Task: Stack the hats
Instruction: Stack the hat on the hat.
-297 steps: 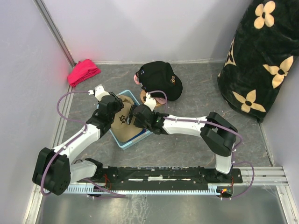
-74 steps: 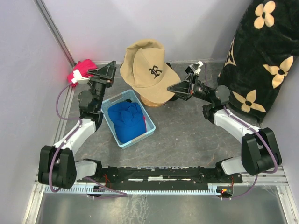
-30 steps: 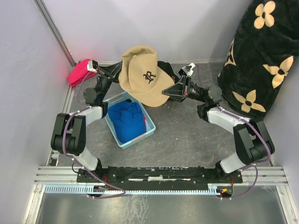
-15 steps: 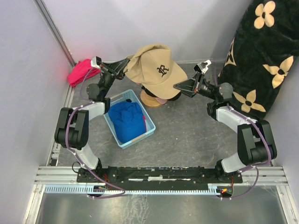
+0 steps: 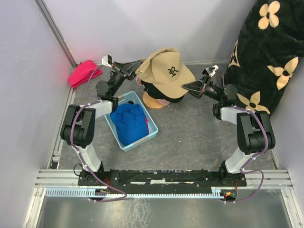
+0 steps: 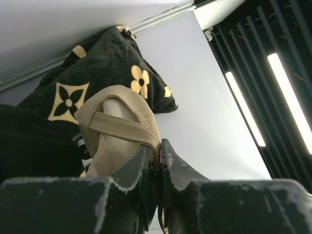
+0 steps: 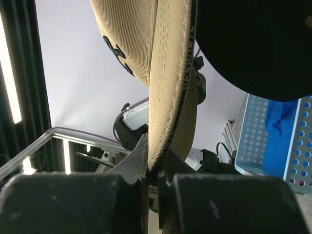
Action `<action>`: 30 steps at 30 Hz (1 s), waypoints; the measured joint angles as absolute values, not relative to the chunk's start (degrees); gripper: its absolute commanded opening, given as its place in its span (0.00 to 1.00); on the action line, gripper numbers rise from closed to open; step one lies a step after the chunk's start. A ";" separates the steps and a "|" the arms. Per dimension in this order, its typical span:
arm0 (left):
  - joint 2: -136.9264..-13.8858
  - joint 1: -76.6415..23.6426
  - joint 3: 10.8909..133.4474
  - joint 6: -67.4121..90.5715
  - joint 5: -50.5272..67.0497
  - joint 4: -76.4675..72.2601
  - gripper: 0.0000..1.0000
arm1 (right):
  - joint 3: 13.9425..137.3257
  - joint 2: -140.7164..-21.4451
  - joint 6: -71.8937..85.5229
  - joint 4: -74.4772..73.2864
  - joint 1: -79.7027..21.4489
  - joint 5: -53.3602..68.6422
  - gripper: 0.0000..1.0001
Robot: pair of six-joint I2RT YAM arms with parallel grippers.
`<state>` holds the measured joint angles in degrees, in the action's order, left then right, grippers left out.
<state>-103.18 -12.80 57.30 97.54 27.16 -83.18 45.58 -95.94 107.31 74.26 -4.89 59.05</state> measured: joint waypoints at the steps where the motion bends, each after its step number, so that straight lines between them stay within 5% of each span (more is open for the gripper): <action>1: -103.18 -12.91 57.36 97.06 27.16 -82.50 0.03 | 45.58 -96.14 107.31 74.56 -4.67 59.11 0.08; 23: -103.81 -15.64 58.24 89.03 27.18 -71.59 0.03 | 44.21 -97.01 100.71 64.47 0.82 53.56 0.53; 28: -103.81 -15.88 58.24 86.89 26.96 -69.47 0.03 | 44.21 -94.50 93.89 53.71 0.82 51.99 0.52; 30: -103.81 -15.90 58.24 86.19 26.63 -68.86 0.03 | 44.21 -94.08 92.44 52.03 0.80 51.16 0.44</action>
